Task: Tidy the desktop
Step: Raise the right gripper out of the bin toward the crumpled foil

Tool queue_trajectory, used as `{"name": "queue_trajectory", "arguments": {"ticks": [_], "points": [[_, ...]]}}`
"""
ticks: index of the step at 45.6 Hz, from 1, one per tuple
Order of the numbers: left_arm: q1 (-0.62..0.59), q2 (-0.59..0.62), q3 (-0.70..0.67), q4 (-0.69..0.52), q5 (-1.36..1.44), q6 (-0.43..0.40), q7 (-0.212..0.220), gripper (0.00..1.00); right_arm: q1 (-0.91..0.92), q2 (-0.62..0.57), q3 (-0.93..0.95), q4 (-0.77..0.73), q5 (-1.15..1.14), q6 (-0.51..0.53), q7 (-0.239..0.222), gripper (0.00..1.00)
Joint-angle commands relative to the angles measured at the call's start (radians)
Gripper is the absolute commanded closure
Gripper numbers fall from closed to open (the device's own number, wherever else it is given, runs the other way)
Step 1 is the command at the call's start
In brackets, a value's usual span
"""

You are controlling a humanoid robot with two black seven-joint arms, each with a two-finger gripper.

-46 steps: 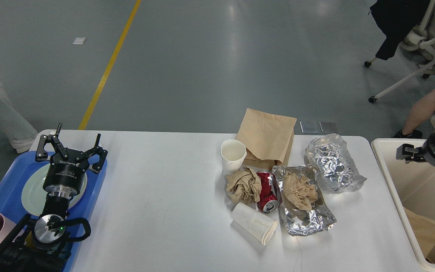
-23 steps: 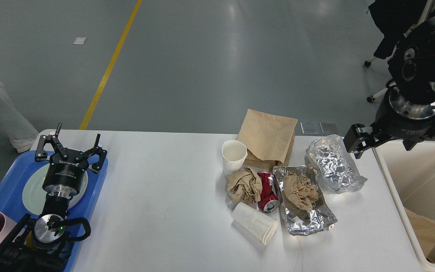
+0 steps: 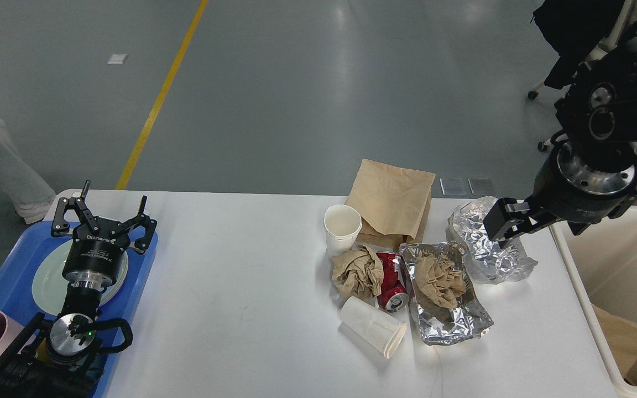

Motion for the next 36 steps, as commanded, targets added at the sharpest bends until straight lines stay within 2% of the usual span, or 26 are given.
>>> {"name": "queue_trajectory", "arguments": {"ticks": [1,10,12,18,22,26,36], "points": [[0.000,0.000,0.001,0.000,0.000,0.000,0.000,0.03,-0.081,-0.003,0.001,-0.042,-0.013,-0.058,-0.005,0.00],[0.000,0.000,0.001,0.000,0.000,0.000,0.000,0.03,-0.315,-0.018,0.002,-0.191,0.004,-0.113,-0.005,0.00],[0.000,0.000,0.001,0.000,0.000,0.000,0.000,0.03,-0.381,-0.048,0.010,-0.221,0.022,-0.124,-0.005,0.03],[0.002,0.000,0.001,0.000,0.000,-0.002,0.000,0.03,-0.535,-0.075,0.030,-0.332,0.193,-0.181,-0.003,0.04],[0.002,-0.002,0.001,0.000,0.000,-0.002,0.000,0.03,-0.624,-0.094,0.033,-0.375,0.423,-0.319,-0.003,0.01],[0.002,-0.002,0.001,0.000,0.000,-0.002,0.000,0.03,-0.734,-0.123,0.057,-0.416,0.620,-0.527,0.000,0.00],[0.002,-0.002,0.001,0.000,0.000,-0.002,0.000,0.03,-1.058,-0.137,0.317,-0.688,0.623,-0.537,-0.003,0.00]]}}
